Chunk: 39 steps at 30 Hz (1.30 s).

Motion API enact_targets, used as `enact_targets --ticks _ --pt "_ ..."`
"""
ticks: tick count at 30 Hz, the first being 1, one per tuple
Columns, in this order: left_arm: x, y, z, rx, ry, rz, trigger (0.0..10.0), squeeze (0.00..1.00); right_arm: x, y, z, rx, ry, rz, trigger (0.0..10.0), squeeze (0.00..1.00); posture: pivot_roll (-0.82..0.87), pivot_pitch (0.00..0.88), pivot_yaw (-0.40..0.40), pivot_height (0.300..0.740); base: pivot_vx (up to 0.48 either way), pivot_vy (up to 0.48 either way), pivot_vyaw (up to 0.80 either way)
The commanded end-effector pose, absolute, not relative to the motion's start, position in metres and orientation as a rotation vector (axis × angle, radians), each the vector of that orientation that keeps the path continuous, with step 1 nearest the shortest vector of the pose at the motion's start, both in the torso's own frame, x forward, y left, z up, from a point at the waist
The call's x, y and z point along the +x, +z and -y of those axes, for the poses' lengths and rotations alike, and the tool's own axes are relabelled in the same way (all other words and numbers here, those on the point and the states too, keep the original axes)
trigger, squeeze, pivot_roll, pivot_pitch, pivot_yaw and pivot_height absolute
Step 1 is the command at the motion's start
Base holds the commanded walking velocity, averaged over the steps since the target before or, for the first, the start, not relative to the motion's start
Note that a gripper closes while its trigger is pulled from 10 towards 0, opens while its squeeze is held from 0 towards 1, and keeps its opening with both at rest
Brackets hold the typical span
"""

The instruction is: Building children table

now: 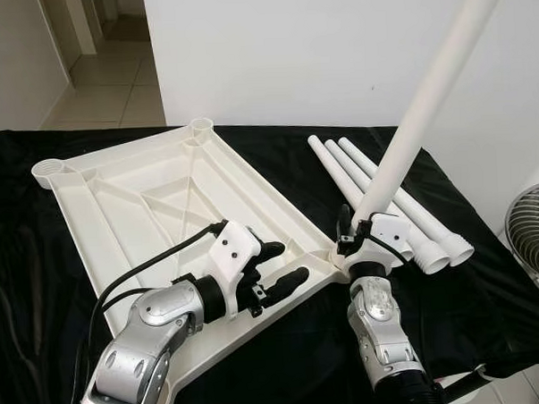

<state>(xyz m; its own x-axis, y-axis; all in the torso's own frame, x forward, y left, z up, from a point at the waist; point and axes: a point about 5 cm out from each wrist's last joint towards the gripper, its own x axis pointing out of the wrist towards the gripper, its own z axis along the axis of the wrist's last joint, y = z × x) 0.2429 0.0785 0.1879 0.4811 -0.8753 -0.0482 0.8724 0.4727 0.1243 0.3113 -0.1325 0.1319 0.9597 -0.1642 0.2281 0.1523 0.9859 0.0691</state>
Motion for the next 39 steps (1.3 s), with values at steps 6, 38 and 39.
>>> enact_targets --ticks 6,38,39 --pt "0.244 0.19 -0.078 0.132 -1.009 0.034 10.0 0.0 0.304 0.097 0.148 0.033 -0.244 0.072 10.0 0.0 0.05 0.032 -0.047 0.74 0.0 0.0 0.0" --pt "0.244 0.189 -0.071 0.115 -1.017 0.039 10.0 0.0 0.307 0.109 0.16 0.095 -0.01 0.123 10.0 0.0 0.03 0.044 -0.054 0.74 0.0 0.0 0.0" --pt "0.243 0.188 -0.07 0.113 -1.019 0.038 10.0 0.0 0.307 0.111 0.162 0.092 0.007 0.129 10.0 0.0 0.02 0.046 -0.053 0.74 0.0 0.0 0.0"
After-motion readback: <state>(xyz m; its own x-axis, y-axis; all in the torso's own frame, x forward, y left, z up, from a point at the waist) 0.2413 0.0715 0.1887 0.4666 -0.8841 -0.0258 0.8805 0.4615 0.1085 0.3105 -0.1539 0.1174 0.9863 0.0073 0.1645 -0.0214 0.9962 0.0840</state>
